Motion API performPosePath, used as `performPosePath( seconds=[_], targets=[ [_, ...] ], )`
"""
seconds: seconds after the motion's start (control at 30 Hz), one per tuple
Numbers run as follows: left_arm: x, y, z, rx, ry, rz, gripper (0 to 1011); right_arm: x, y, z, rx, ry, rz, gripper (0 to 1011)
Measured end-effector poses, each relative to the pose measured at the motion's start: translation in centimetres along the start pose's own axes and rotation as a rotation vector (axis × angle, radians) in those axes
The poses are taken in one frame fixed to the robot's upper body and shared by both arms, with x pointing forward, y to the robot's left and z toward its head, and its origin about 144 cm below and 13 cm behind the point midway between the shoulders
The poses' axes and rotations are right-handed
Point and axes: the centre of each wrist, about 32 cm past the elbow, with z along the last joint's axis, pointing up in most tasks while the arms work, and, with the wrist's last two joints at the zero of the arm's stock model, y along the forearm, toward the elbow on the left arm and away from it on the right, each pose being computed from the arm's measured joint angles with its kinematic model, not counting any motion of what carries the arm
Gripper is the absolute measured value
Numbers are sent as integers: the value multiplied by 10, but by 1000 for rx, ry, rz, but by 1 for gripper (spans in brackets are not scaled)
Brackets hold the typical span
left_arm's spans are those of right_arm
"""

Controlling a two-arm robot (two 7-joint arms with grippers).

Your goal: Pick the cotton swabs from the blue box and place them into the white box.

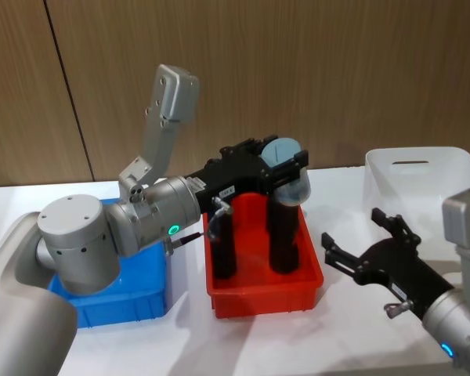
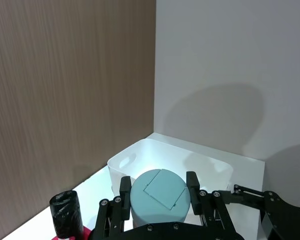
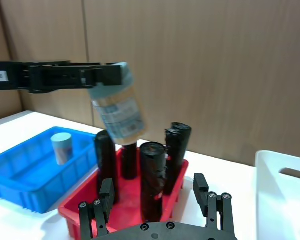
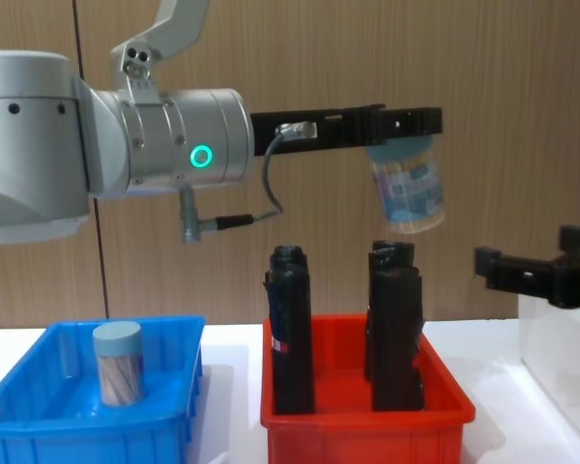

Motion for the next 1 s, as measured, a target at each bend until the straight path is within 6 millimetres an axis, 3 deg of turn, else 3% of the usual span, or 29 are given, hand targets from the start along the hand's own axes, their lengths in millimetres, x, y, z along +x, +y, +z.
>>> performPosePath(
  seconds=[0.4,1.0],
  targets=[
    [0,-2,0,1,4,-10,670,4,21,16,-20,-41,113,1001],
    [0,-3,0,1,5,-14,670,8,48,31,-10,-85,150,1002]
  ],
)
